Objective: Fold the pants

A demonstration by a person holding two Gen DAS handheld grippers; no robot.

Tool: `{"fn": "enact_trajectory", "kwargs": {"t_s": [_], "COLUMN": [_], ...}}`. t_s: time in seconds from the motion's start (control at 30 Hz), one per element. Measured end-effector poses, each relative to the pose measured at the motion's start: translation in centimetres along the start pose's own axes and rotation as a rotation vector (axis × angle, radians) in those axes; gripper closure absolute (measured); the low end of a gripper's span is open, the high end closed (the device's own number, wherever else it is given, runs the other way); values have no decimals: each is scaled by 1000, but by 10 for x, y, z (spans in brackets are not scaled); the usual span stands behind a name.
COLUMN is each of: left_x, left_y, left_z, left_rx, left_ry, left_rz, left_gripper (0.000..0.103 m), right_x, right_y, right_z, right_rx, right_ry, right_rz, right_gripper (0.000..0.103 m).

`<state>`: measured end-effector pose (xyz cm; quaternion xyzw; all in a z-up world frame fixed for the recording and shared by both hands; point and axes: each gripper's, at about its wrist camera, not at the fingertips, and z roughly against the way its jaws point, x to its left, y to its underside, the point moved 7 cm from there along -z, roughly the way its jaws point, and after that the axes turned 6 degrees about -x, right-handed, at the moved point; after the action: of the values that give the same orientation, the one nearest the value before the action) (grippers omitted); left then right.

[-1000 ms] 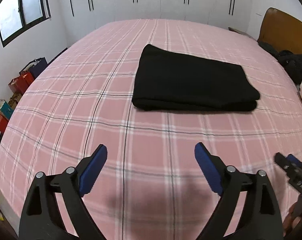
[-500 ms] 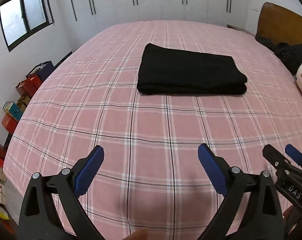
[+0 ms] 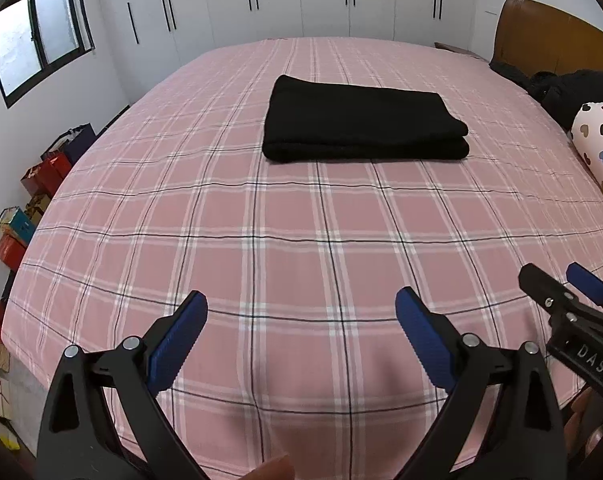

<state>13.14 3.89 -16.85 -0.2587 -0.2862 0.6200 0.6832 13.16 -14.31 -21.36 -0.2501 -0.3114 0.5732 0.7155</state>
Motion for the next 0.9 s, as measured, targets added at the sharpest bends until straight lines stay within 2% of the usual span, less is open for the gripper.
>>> {"fn": "enact_trajectory", "kwargs": {"t_s": [0.6,0.9], "left_x": [2,0], "left_y": [8,10], "left_z": [5,2], "left_rx": [9,18], "left_ry": [-19,-18], "left_rz": [-1,-7], "left_gripper": [10,10], "right_x": [10,3], "right_y": [5,6], "right_z": [9,7], "right_rx": [-9,-5], "right_ry": [-18,-17], "right_rz": [18,0], "right_gripper": [17,17]}}
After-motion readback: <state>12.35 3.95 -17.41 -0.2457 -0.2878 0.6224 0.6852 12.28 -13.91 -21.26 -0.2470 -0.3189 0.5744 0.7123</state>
